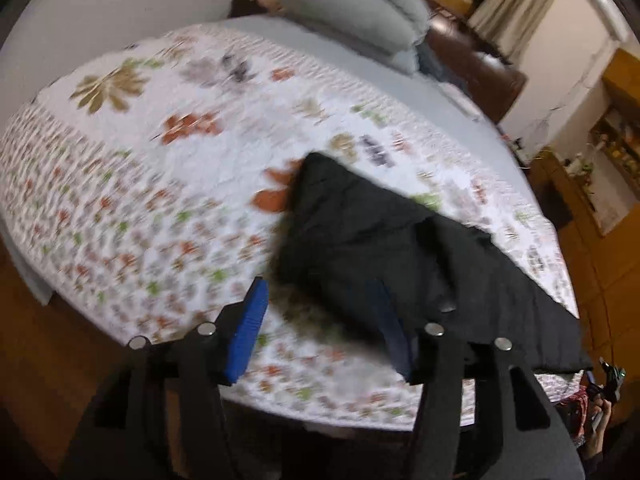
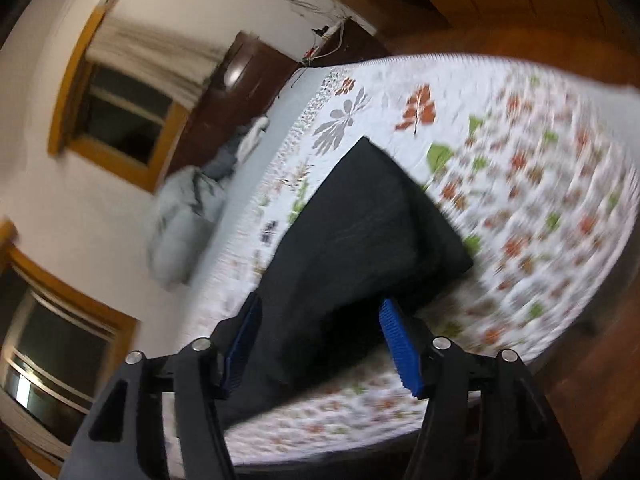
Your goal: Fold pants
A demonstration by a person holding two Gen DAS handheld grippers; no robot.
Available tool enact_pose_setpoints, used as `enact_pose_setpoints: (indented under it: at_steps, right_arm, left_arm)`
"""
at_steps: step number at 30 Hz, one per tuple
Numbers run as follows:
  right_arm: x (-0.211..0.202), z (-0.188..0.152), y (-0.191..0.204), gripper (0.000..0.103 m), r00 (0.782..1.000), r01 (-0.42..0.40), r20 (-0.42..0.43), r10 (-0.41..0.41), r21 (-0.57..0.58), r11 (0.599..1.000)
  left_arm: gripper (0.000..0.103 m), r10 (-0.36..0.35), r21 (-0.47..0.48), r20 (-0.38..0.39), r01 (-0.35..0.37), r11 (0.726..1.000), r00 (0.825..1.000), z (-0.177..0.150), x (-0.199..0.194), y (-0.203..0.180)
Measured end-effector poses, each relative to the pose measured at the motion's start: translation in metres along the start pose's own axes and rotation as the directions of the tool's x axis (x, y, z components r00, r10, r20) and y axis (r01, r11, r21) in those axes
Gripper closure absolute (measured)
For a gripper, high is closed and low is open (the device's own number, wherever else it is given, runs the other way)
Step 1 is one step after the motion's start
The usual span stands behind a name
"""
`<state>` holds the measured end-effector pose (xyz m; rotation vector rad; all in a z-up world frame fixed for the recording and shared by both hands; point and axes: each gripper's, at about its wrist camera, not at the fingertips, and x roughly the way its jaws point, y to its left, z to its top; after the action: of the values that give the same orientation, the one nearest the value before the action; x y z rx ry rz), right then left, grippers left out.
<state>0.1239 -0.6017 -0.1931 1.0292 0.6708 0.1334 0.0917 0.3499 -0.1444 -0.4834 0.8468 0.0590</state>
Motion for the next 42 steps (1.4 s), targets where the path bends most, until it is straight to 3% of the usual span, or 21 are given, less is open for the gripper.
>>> enact_pose_setpoints:
  at_steps: [7, 9, 11, 12, 14, 18, 21, 22, 23, 24, 26, 28, 30, 32, 34, 35, 36, 39, 42]
  right_arm:
    - [0.024, 0.018, -0.002, 0.04, 0.999, 0.045, -0.012, -0.045, 0.025, 0.999]
    - [0.036, 0.023, 0.002, 0.061, 0.996, 0.083, -0.03, -0.082, 0.006, 0.997]
    - [0.048, 0.03, 0.008, 0.074, 0.992, 0.122, -0.039, -0.123, -0.02, 0.992]
    - [0.052, 0.03, 0.011, 0.082, 0.99, 0.136, -0.04, -0.138, -0.04, 0.99]
    - [0.062, 0.035, 0.02, 0.087, 0.984, 0.167, -0.047, -0.171, -0.079, 0.983]
    - [0.072, 0.045, 0.047, 0.09, 0.985, 0.159, -0.04, -0.168, -0.168, 0.973]
    - [0.063, 0.046, 0.051, 0.091, 0.991, 0.136, 0.001, -0.138, -0.166, 0.977]
    - [0.061, 0.045, 0.044, 0.091, 0.989, 0.149, 0.004, -0.15, -0.154, 0.977]
    - [0.064, 0.041, 0.026, 0.091, 0.984, 0.176, -0.012, -0.179, -0.122, 0.977]
    - [0.064, 0.038, 0.014, 0.091, 0.98, 0.192, -0.028, -0.196, -0.097, 0.977]
    - [0.07, 0.029, -0.014, 0.091, 0.973, 0.215, -0.07, -0.219, -0.059, 0.975]
    - [0.065, 0.023, -0.027, 0.088, 0.985, 0.158, -0.073, -0.159, -0.01, 0.987]
    - [0.056, 0.019, -0.029, 0.073, 0.991, 0.123, -0.054, -0.121, 0.023, 0.992]
    - [0.05, 0.018, -0.03, 0.065, 0.994, 0.104, -0.043, -0.102, 0.046, 0.993]
    - [0.049, 0.02, -0.033, 0.072, 0.991, 0.124, -0.052, -0.12, 0.078, 0.989]
    - [0.047, 0.02, -0.033, 0.088, 0.989, 0.143, -0.052, -0.139, 0.087, 0.986]
    - [0.044, 0.018, -0.03, 0.094, 0.988, 0.148, -0.05, -0.144, 0.085, 0.985]
    - [0.047, 0.01, -0.032, 0.097, 0.973, 0.226, -0.067, -0.221, 0.071, 0.972]
    - [0.051, 0.012, -0.032, 0.096, 0.975, 0.217, -0.068, -0.213, 0.064, 0.974]
  left_arm:
    - [0.034, -0.036, 0.175, -0.033, 0.041, 0.984, 0.999, 0.006, 0.03, -0.074]
    - [0.034, 0.005, 0.214, -0.069, 0.01, 0.977, 0.998, 0.006, 0.051, -0.085]
    - [0.039, 0.067, 0.229, -0.114, -0.039, 0.973, 0.991, 0.004, 0.077, -0.088]
    - [0.043, 0.118, 0.231, -0.165, -0.078, 0.97, 0.979, 0.001, 0.096, -0.084]
    - [0.054, 0.19, 0.221, -0.229, -0.139, 0.965, 0.955, -0.005, 0.124, -0.07]
    - [0.057, 0.242, 0.248, -0.211, -0.188, 0.95, 0.947, -0.01, 0.131, -0.069]
    - [0.066, 0.255, 0.24, -0.196, -0.205, 0.949, 0.947, -0.008, 0.129, -0.065]
    - [0.093, 0.283, 0.229, -0.188, -0.238, 0.944, 0.941, -0.005, 0.127, -0.06]
    - [0.1, 0.296, 0.211, -0.183, -0.257, 0.943, 0.938, -0.002, 0.126, -0.053]
    - [0.1, 0.248, 0.151, -0.202, -0.22, 0.964, 0.948, 0.0, 0.124, -0.04]
    - [0.101, 0.201, 0.098, -0.219, -0.184, 0.978, 0.955, 0.003, 0.121, -0.032]
    - [0.101, 0.232, 0.153, -0.206, -0.203, 0.967, 0.951, 0.001, 0.122, -0.04]
    - [0.101, 0.258, 0.19, -0.197, -0.221, 0.957, 0.946, 0.0, 0.123, -0.046]
    - [0.1, 0.251, 0.174, -0.2, -0.218, 0.96, 0.947, 0.001, 0.124, -0.045]
    - [0.096, 0.232, 0.155, -0.194, -0.204, 0.967, 0.953, 0.0, 0.123, -0.045]
    - [0.096, 0.233, 0.161, -0.188, -0.204, 0.966, 0.954, -0.002, 0.123, -0.045]
    - [0.095, 0.237, 0.175, -0.183, -0.206, 0.963, 0.954, -0.003, 0.124, -0.046]
    - [0.095, 0.225, 0.157, -0.193, -0.197, 0.968, 0.955, -0.001, 0.126, -0.043]
    - [0.095, 0.214, 0.139, -0.2, -0.189, 0.972, 0.956, 0.0, 0.126, -0.042]
